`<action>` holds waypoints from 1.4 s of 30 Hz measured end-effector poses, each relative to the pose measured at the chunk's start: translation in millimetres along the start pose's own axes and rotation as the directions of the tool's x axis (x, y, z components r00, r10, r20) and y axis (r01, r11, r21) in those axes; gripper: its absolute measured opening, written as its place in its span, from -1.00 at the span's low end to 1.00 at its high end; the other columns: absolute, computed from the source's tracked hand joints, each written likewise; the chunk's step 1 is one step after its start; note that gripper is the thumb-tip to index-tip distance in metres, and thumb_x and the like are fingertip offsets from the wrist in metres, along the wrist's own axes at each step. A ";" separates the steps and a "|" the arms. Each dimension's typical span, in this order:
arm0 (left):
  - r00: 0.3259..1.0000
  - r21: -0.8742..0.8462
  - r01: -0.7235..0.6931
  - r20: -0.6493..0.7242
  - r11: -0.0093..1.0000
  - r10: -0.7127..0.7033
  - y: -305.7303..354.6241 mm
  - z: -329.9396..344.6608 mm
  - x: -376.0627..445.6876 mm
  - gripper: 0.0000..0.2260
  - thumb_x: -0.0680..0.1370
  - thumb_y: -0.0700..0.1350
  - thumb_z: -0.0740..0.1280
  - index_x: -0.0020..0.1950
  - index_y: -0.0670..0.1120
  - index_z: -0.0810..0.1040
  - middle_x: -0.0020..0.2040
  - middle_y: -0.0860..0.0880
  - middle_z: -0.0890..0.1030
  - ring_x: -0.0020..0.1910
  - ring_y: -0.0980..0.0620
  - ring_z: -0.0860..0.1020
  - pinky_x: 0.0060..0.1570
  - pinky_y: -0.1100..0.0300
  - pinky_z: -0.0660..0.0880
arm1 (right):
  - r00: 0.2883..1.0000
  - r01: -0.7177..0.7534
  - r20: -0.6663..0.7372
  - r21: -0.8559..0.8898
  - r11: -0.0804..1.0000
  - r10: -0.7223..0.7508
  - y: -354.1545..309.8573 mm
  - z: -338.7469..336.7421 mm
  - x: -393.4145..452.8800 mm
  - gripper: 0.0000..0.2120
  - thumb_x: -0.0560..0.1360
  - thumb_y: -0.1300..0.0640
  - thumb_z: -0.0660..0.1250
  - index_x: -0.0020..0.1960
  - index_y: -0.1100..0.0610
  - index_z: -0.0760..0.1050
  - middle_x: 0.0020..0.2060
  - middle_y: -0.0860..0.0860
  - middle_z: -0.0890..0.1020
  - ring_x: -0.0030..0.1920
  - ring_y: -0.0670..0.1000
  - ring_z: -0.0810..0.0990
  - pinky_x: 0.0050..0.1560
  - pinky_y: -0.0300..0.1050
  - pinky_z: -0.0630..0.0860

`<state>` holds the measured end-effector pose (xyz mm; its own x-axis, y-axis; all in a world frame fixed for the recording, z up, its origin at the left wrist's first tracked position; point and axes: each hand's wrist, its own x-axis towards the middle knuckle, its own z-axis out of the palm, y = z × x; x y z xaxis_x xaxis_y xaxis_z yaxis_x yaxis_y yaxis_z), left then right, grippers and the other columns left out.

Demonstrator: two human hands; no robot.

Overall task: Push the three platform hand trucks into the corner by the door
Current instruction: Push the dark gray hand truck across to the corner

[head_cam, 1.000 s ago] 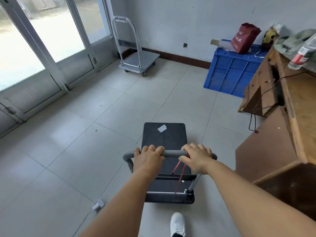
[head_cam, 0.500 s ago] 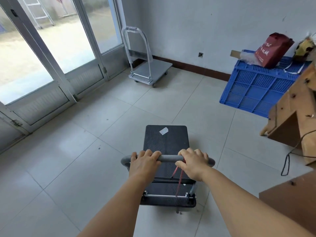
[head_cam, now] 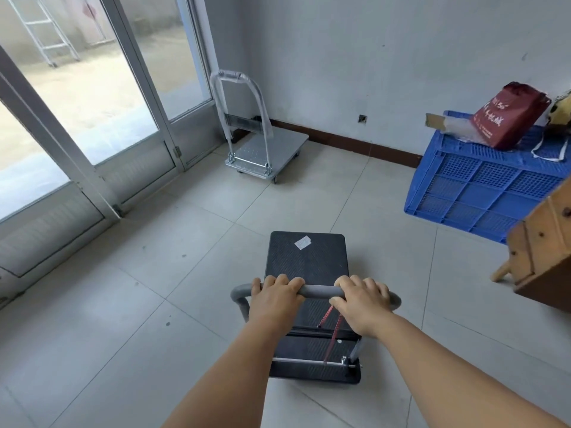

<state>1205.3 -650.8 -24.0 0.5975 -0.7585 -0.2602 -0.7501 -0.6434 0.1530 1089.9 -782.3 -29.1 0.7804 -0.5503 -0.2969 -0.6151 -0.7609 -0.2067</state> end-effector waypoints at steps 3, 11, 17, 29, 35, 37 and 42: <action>1.000 0.008 -0.015 0.024 1.000 0.015 -13.4 -17.8 44.2 -0.71 0.62 -0.04 0.06 0.35 0.10 0.29 0.24 -0.02 0.42 0.27 -0.08 0.33 0.40 -0.07 0.07 | 1.000 -0.016 0.000 0.017 1.000 0.016 -5.3 -13.6 43.9 -0.75 0.59 -0.13 0.07 0.21 -0.08 0.33 0.19 -0.06 0.45 0.23 0.07 0.35 0.28 0.00 0.16; 0.996 0.045 -0.079 0.037 0.996 0.078 -37.6 -57.4 165.6 -0.72 0.62 -0.05 0.08 0.34 0.08 0.30 0.23 -0.03 0.42 0.28 -0.09 0.32 0.42 -0.10 0.06 | 0.999 -0.046 -0.009 0.041 0.998 0.046 -5.0 -51.0 162.6 -0.74 0.59 -0.13 0.07 0.22 -0.07 0.33 0.20 -0.05 0.45 0.23 0.07 0.35 0.29 0.00 0.17; 0.996 0.061 -0.073 0.057 0.995 0.069 -59.1 -91.2 266.0 -0.72 0.63 -0.04 0.06 0.33 0.07 0.31 0.23 -0.04 0.42 0.30 -0.10 0.32 0.43 -0.10 0.05 | 0.999 -0.045 -0.027 0.050 0.998 0.047 -9.4 -77.1 261.7 -0.74 0.60 -0.11 0.05 0.22 -0.05 0.32 0.20 -0.04 0.44 0.23 0.07 0.34 0.28 0.00 0.16; 0.994 0.031 -0.081 0.073 0.996 0.079 -88.8 -147.1 467.5 -0.71 0.64 0.01 0.03 0.34 0.09 0.33 0.24 -0.03 0.44 0.32 -0.10 0.32 0.45 -0.11 0.01 | 0.997 -0.082 0.009 0.042 0.996 0.081 -1.4 -141.1 452.9 -0.73 0.60 -0.05 0.01 0.25 -0.04 0.29 0.24 -0.02 0.43 0.25 0.09 0.34 0.27 0.00 0.18; 0.990 0.006 -0.124 0.070 0.992 0.123 -109.4 -172.3 564.5 -0.71 0.64 0.01 0.04 0.34 0.09 0.34 0.26 -0.04 0.43 0.36 -0.10 0.28 0.47 -0.14 -0.06 | 0.989 -0.149 0.005 0.052 0.987 0.149 -5.5 -167.6 541.5 -0.72 0.60 -0.07 0.02 0.27 -0.05 0.29 0.26 -0.03 0.42 0.26 0.09 0.33 0.28 0.01 0.17; 0.988 -0.006 -0.137 0.072 0.991 0.137 -116.8 -180.3 596.2 -0.72 0.64 0.02 0.05 0.33 0.09 0.34 0.26 -0.03 0.43 0.38 -0.08 0.26 0.47 -0.14 -0.08 | 0.985 -0.170 0.004 0.053 0.984 0.170 -8.6 -177.4 569.8 -0.72 0.60 -0.07 0.02 0.27 -0.05 0.30 0.26 -0.03 0.42 0.27 0.09 0.33 0.28 0.01 0.18; 0.982 0.010 -0.186 0.040 0.982 0.186 -132.4 -200.6 668.7 -0.72 0.64 0.02 0.04 0.33 0.09 0.34 0.26 -0.02 0.43 0.39 -0.06 0.24 0.46 -0.12 -0.04 | 0.978 -0.206 -0.011 0.063 0.977 0.207 -12.5 -201.1 636.2 -0.72 0.60 -0.05 0.02 0.27 -0.04 0.30 0.26 -0.02 0.43 0.25 0.09 0.34 0.26 0.02 0.19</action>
<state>1761.0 -1093.6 -27.1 0.4361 -0.8600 -0.2651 -0.8512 -0.4898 0.1888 1616.6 -1192.0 -27.9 0.6373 -0.6997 -0.3228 -0.7685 -0.6081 -0.1990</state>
